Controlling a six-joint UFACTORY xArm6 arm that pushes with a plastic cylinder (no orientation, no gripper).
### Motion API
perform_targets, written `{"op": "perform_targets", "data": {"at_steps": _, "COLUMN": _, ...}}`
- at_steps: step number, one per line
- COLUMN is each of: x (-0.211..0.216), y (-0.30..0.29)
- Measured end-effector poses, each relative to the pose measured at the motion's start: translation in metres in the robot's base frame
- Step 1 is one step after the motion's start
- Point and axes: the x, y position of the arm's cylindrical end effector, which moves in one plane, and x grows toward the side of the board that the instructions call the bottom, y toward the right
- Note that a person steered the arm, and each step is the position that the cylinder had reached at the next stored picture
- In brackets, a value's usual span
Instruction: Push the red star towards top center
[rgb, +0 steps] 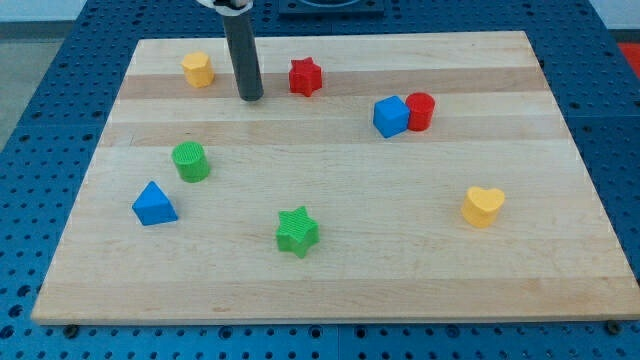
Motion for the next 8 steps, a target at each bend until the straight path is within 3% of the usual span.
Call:
{"op": "perform_targets", "data": {"at_steps": 6, "x": -0.015, "y": 0.073}}
{"op": "perform_targets", "data": {"at_steps": 8, "x": 0.013, "y": 0.074}}
